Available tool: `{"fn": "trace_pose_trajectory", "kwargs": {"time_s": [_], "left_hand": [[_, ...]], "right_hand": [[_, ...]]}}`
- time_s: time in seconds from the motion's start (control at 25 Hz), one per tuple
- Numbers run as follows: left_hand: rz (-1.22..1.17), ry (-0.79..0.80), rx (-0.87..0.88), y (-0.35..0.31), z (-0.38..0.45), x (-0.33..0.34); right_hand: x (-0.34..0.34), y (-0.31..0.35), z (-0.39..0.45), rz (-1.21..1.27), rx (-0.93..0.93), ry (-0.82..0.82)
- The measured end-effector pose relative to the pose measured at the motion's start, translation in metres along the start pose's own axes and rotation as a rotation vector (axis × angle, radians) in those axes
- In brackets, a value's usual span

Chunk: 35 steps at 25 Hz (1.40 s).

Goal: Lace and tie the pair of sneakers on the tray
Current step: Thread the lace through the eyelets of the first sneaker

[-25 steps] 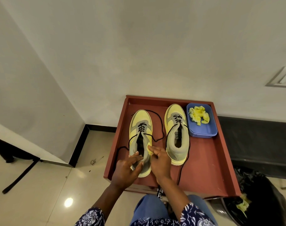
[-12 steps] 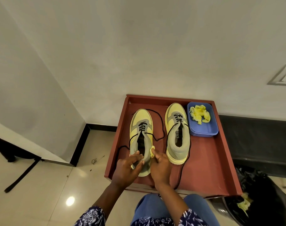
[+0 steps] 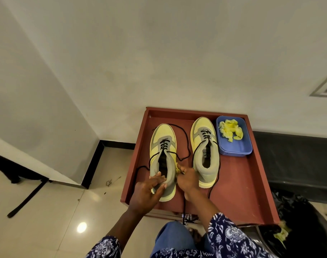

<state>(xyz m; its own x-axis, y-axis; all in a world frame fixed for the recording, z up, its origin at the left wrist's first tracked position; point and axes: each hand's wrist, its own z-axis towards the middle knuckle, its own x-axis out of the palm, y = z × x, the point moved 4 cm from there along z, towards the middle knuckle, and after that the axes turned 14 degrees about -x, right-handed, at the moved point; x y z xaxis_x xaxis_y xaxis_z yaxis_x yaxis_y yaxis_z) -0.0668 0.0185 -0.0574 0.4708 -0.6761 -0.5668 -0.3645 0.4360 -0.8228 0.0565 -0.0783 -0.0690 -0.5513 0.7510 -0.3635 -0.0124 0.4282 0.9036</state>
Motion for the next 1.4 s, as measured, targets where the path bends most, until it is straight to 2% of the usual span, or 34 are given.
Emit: {"fn": "trace_pose_trajectory", "kwargs": {"time_s": [0.16, 0.44, 0.6, 0.8, 1.08, 1.28, 1.4], "left_hand": [[0.022, -0.013, 0.003, -0.002, -0.001, -0.002], [0.039, 0.002, -0.040, -0.007, -0.003, -0.001], [0.081, 0.039, -0.104, -0.011, -0.004, -0.003], [0.157, 0.039, -0.183, -0.026, -0.004, -0.001], [0.259, -0.023, -0.174, -0.068, -0.008, 0.014], [0.166, 0.078, -0.203, -0.092, -0.007, 0.038], [0.012, 0.146, -0.320, -0.105, -0.003, 0.053]], "right_hand": [[0.006, -0.008, -0.019, 0.052, 0.026, -0.025], [0.018, -0.020, -0.048, -0.047, 0.096, -0.094], [0.023, -0.018, -0.064, 0.110, 0.236, -0.154], [0.020, -0.030, -0.070, 0.445, 0.377, -0.150], [-0.008, -0.018, -0.074, 0.621, 0.361, -0.196], [-0.043, 0.009, -0.070, 0.773, 0.256, -0.181], [-0.065, 0.012, -0.064, 0.764, 0.222, -0.221]]}}
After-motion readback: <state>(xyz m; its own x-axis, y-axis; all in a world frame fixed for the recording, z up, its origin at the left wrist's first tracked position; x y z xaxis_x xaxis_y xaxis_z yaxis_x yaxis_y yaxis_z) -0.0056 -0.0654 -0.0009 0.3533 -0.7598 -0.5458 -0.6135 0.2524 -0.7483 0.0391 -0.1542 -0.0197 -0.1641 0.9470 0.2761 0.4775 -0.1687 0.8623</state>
